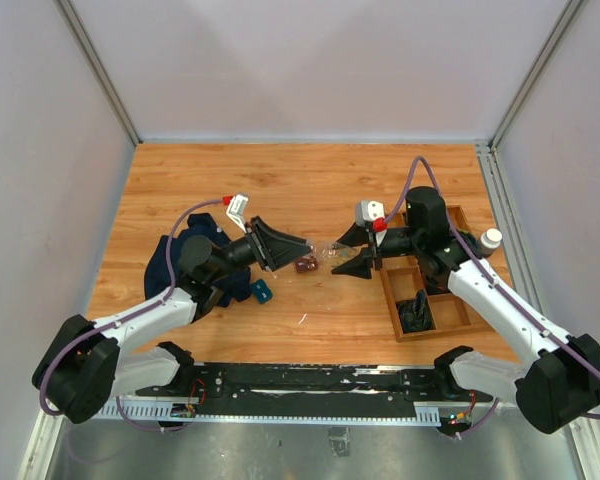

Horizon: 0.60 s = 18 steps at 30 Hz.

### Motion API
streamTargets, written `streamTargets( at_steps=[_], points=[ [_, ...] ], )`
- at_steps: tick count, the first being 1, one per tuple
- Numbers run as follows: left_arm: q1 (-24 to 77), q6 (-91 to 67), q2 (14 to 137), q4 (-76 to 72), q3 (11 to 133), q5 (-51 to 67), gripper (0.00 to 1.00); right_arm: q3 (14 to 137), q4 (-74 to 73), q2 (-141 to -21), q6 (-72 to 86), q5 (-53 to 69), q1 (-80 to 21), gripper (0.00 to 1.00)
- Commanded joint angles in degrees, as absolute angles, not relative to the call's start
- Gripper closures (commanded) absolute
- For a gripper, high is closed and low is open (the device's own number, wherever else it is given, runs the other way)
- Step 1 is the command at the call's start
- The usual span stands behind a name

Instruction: Sort the pills into containers

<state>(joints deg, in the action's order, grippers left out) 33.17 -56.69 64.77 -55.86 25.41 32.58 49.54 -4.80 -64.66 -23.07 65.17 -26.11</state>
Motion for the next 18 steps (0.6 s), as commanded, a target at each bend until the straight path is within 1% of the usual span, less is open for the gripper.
streamTargets(
  at_steps=[1,18],
  points=[
    [34.28,-53.78,64.51,-53.02,26.39,30.44,0.72,52.38,-5.5,-64.83,-25.13,63.83,-27.5,0.96],
    [35.67,-54.13,63.82,-52.38,26.98,31.02,0.72,53.61,-8.72,-66.47,-27.56,59.58,-29.29,0.97]
  ],
)
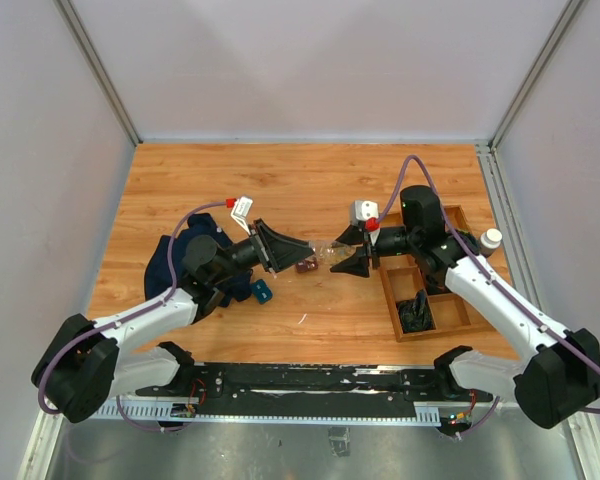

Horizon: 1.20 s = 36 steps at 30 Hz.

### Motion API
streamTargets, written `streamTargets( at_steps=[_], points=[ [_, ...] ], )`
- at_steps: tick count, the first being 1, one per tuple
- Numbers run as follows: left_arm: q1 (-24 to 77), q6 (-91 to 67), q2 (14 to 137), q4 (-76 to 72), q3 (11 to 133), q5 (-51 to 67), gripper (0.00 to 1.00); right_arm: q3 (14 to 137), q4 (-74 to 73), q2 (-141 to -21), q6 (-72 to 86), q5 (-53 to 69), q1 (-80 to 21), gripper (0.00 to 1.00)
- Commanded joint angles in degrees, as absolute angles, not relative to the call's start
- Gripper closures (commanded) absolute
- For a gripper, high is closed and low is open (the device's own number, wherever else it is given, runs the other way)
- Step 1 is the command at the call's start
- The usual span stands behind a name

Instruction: Sort the pills into containers

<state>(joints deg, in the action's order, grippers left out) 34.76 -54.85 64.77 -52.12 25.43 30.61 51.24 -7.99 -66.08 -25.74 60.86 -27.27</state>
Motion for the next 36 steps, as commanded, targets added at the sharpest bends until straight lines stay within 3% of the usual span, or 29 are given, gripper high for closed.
streamTargets(
  at_steps=[1,36],
  points=[
    [35.75,-54.21,63.8,-52.4,26.99,31.05,0.72,53.76,-8.84,-66.45,-27.78,59.36,-29.29,0.97],
    [40.78,-47.99,63.64,-33.66,31.64,22.16,0.74,55.57,-12.44,-68.02,-30.67,50.89,-32.36,0.98]
  ],
)
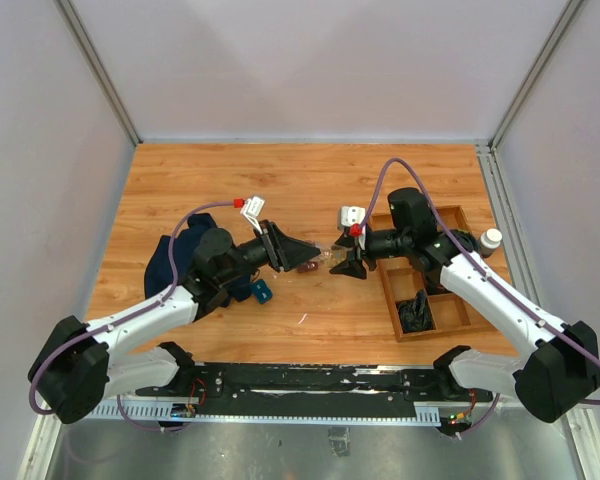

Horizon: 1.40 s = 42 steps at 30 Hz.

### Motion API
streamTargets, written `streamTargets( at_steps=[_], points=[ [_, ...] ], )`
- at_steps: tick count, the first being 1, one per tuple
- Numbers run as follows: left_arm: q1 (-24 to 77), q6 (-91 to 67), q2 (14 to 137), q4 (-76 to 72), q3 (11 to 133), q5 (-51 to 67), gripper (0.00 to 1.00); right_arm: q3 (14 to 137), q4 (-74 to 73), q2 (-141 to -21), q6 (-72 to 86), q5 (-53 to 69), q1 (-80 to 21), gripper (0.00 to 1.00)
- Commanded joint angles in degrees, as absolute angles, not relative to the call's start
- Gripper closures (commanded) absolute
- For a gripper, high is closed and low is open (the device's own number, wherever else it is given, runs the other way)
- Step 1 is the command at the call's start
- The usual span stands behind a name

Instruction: Sort the pills into containers

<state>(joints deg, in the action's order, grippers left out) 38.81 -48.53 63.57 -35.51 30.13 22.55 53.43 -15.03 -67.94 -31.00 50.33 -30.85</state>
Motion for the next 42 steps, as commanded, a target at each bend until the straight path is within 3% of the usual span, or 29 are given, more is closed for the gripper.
streamTargets(
  at_steps=[1,9,21,28,33,42],
  points=[
    [40.98,-47.94,63.94,-33.66,31.75,22.24,0.75,55.55,-12.48,-68.03,-30.67,50.89,-32.47,0.98],
    [41.13,-43.87,65.67,-26.53,34.11,22.53,0.76,55.62,-12.57,-68.03,-30.73,50.98,-32.68,0.98],
    [41.13,-37.05,67.81,-31.55,33.69,32.86,0.77,53.49,-6.3,-66.85,-24.14,61.68,-30.91,0.98],
    [41.13,-22.86,69.39,-32.18,35.01,40.72,0.8,51.9,-1.35,-66.23,-19.16,67.9,-29.14,0.98],
    [40.93,-2.99,70.53,-18.8,40.07,44.08,0.79,51.51,-0.05,-66.51,-17.85,69.35,-28.94,0.98],
    [37.92,-1.64,74.15,-17.86,43.99,49.21,0.78,51.32,0.59,-65.51,-17.33,70.07,-28.07,0.98]
  ],
)
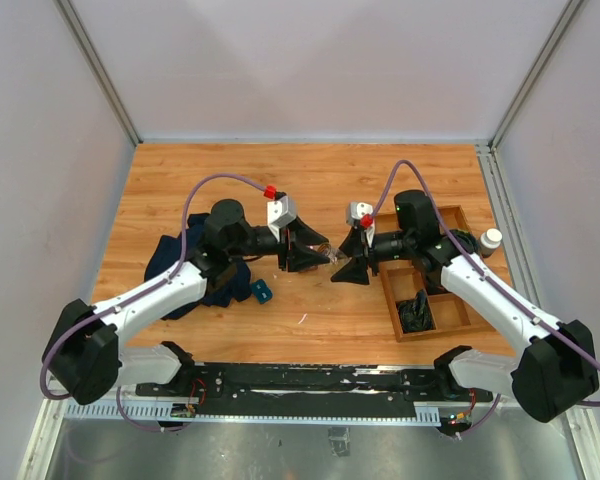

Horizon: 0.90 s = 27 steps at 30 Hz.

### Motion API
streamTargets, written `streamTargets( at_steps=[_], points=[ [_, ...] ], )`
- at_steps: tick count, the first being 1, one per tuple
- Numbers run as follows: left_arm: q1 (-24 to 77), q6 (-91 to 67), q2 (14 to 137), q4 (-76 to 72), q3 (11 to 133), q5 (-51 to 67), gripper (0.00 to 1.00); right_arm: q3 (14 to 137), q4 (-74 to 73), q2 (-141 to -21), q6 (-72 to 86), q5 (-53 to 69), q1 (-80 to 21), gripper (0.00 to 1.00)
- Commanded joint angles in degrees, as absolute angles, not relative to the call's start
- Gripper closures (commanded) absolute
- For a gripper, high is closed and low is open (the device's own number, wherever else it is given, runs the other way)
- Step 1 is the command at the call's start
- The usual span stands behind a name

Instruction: Sort the pills into containers

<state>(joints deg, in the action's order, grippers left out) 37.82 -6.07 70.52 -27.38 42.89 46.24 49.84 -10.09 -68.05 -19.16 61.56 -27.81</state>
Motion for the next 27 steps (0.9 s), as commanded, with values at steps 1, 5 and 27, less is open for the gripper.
streamTargets(
  at_steps=[1,5,27],
  points=[
    [37.84,-1.84,74.19,-17.16,44.51,48.74,0.77,51.26,0.59,-65.43,-17.42,70.04,-27.93,0.98],
    [37.79,-4.42,72.75,-17.42,44.67,45.18,0.65,51.24,0.61,-65.17,-17.41,70.08,-27.6,0.98],
    [37.79,-9.45,59.02,-22.8,37.17,39.87,0.09,51.08,0.58,-65.36,-17.63,70.43,-26.99,0.98]
  ],
)
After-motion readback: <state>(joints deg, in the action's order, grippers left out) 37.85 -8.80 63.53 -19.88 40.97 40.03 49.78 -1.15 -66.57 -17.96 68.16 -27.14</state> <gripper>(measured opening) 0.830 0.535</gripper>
